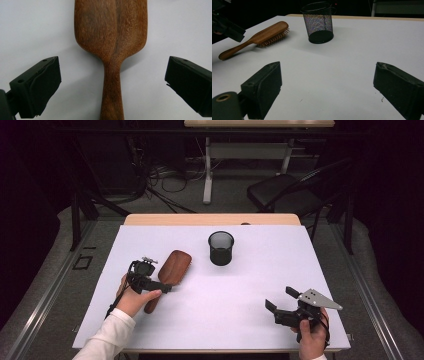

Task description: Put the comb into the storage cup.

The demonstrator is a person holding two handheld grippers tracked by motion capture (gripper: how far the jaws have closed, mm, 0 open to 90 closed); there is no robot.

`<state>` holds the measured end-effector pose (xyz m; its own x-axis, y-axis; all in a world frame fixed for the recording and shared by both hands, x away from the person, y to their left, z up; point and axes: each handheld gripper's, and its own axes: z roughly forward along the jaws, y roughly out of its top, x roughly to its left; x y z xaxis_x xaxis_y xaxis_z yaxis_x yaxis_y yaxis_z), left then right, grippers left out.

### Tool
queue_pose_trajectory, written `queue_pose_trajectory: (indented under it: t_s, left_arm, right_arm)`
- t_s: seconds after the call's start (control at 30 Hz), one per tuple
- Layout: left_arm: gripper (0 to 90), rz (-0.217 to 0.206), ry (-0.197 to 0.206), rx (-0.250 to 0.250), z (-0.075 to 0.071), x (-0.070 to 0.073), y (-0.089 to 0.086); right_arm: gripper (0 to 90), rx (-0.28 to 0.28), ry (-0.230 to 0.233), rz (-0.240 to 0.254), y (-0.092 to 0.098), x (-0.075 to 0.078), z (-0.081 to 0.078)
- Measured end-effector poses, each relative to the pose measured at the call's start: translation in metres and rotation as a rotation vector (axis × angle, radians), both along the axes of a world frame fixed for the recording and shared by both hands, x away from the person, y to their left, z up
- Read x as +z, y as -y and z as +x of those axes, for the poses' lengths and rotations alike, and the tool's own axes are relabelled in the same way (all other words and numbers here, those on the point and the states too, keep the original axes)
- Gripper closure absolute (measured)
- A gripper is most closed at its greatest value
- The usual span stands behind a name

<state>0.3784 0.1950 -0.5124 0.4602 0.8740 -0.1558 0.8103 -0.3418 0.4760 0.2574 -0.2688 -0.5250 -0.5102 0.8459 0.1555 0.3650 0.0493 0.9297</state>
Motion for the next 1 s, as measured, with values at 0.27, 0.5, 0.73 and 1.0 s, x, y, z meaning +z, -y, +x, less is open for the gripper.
queue_pose_trajectory:
  t_s: [0.27, 0.5, 0.73, 1.0]
  left_arm:
    - [3.1, 0.019, -0.043, 0.014, 0.005, -0.006, 0.002]
    - [11.8, 0.022, -0.093, 0.022, 0.008, -0.010, 0.004]
    - [25.9, 0.057, -0.096, 0.020, 0.010, -0.013, 0.007]
    - [38.8, 0.071, -0.087, 0.012, 0.010, -0.015, 0.009]
  right_arm:
    - [7.6, 0.002, 0.004, 0.004, 0.000, 0.000, 0.001]
    - [7.6, 0.004, 0.003, -0.005, 0.000, 0.000, 0.001]
    - [7.6, 0.005, 0.000, -0.003, -0.001, -0.001, 0.001]
    - [7.9, 0.006, -0.001, -0.005, -0.001, -0.001, 0.001]
